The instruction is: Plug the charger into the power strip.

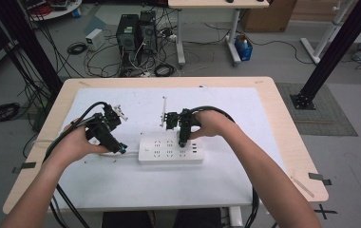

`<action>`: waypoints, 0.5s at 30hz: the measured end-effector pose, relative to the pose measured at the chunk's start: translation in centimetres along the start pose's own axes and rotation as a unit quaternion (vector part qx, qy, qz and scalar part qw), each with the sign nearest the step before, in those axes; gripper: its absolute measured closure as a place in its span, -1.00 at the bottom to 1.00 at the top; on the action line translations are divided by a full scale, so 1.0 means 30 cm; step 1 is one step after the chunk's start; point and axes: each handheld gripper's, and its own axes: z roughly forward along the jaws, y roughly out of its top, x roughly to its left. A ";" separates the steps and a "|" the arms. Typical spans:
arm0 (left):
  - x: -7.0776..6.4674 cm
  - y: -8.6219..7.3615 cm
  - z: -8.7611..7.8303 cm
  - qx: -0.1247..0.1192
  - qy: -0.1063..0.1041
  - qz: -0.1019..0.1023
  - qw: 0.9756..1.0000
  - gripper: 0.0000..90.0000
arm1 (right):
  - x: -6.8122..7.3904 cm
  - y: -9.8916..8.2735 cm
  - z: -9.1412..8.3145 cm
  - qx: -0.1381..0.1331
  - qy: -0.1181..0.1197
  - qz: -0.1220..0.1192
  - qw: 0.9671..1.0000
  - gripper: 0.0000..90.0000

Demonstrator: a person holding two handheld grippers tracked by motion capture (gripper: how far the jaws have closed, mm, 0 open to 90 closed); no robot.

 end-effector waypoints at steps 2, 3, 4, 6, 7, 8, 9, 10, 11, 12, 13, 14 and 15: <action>-0.001 -0.001 0.004 0.000 -0.001 -0.001 1.000 -0.64 | -0.005 -0.001 0.001 -0.007 0.007 -0.006 1.000 0.38; -0.002 -0.001 0.007 0.000 -0.001 -0.001 1.000 -0.65 | -0.007 -0.001 0.001 -0.008 0.004 -0.005 1.000 0.38; -0.002 -0.001 0.009 0.001 -0.003 -0.001 1.000 -0.64 | -0.010 -0.002 0.001 -0.011 0.011 -0.003 1.000 0.38; -0.004 0.000 0.015 0.001 -0.005 -0.001 1.000 -0.64 | -0.009 0.000 0.002 -0.015 0.014 -0.011 1.000 0.38; -0.005 0.000 0.017 0.001 -0.006 -0.002 1.000 -0.64 | -0.008 0.003 0.005 -0.013 0.022 -0.010 1.000 0.38; -0.005 0.000 0.017 0.001 -0.006 -0.002 1.000 -0.64 | -0.008 0.003 0.005 -0.013 0.022 -0.010 1.000 0.38; -0.005 -0.001 0.023 0.004 -0.008 -0.002 1.000 -0.64 | -0.009 0.006 0.008 -0.015 0.019 -0.019 1.000 0.38; -0.005 -0.001 0.025 0.004 -0.009 -0.001 1.000 -0.65 | -0.008 0.011 0.018 -0.011 0.019 -0.029 0.999 0.38; -0.007 -0.002 0.028 0.003 -0.010 -0.003 1.000 -0.64 | -0.011 0.011 0.020 -0.013 0.019 -0.038 0.999 0.38; -0.007 -0.002 0.029 0.004 -0.010 -0.002 1.000 -0.64 | -0.011 0.011 0.021 -0.014 0.019 -0.047 0.999 0.39; -0.007 -0.001 0.030 0.005 -0.009 -0.002 1.000 -0.64 | -0.009 0.012 0.022 -0.013 0.017 -0.057 0.998 0.39; -0.008 -0.002 0.031 0.004 -0.009 -0.003 1.000 -0.65 | -0.006 0.014 0.025 -0.010 0.015 -0.067 0.998 0.39; -0.009 -0.002 0.031 0.004 -0.010 -0.002 1.000 -0.65 | -0.003 0.015 0.039 0.001 0.011 -0.078 0.997 0.39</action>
